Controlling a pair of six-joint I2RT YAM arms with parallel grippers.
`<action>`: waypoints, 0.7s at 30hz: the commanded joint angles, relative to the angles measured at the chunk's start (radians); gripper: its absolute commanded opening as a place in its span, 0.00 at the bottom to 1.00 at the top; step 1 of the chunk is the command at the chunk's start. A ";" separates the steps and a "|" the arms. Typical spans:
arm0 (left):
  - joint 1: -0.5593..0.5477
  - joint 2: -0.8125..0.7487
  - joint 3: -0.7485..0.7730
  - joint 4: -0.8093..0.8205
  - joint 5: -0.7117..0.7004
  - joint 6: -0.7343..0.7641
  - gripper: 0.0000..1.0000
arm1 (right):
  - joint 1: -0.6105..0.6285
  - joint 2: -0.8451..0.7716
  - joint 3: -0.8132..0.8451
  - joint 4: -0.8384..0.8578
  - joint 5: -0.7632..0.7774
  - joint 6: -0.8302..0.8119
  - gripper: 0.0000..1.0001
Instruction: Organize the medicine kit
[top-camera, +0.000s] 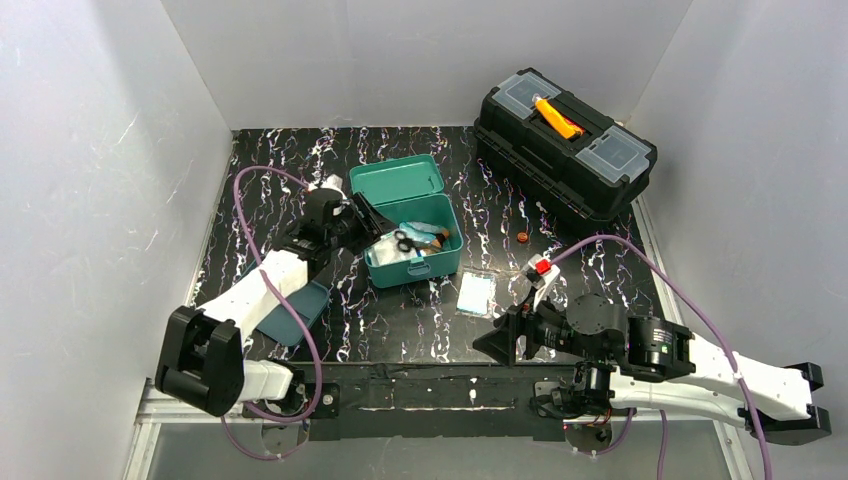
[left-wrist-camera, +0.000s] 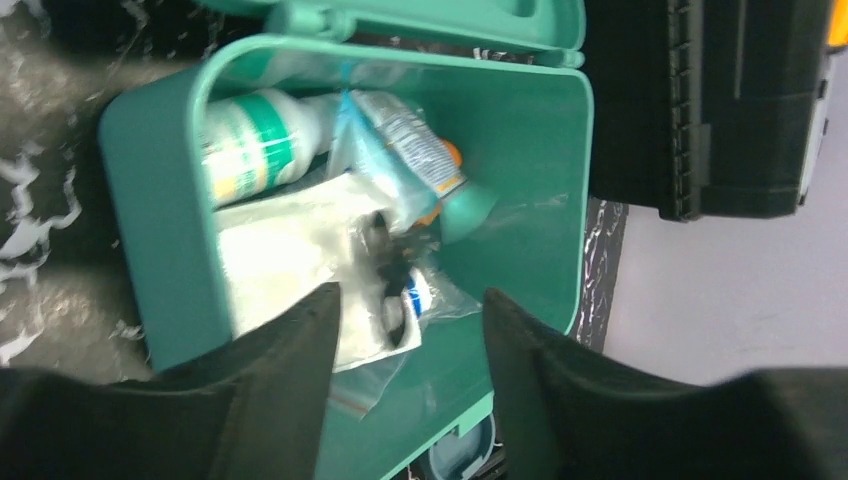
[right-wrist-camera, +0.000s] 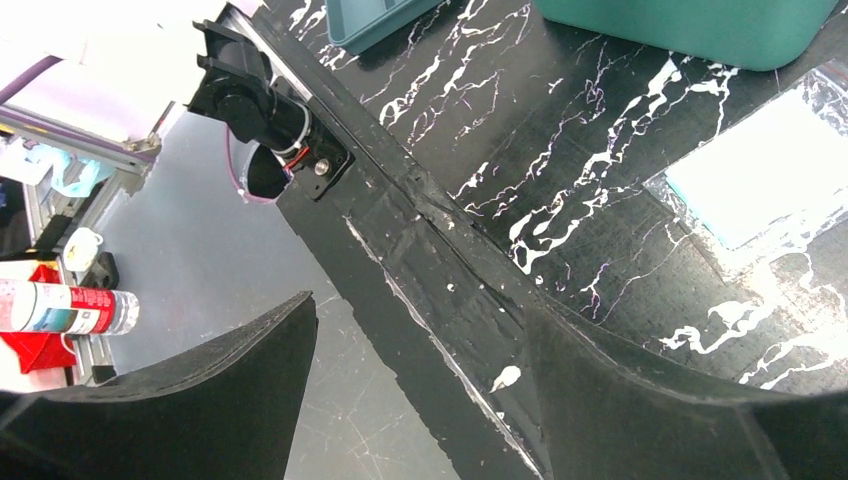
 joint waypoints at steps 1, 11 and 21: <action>0.028 -0.081 0.016 -0.179 -0.035 0.066 0.58 | -0.001 0.020 0.031 0.001 0.034 0.004 0.83; 0.038 -0.206 0.170 -0.451 -0.106 0.215 0.71 | -0.001 0.133 0.096 -0.135 0.193 0.056 0.84; 0.040 -0.352 0.264 -0.644 -0.045 0.344 0.84 | -0.020 0.296 0.135 -0.213 0.327 0.165 0.89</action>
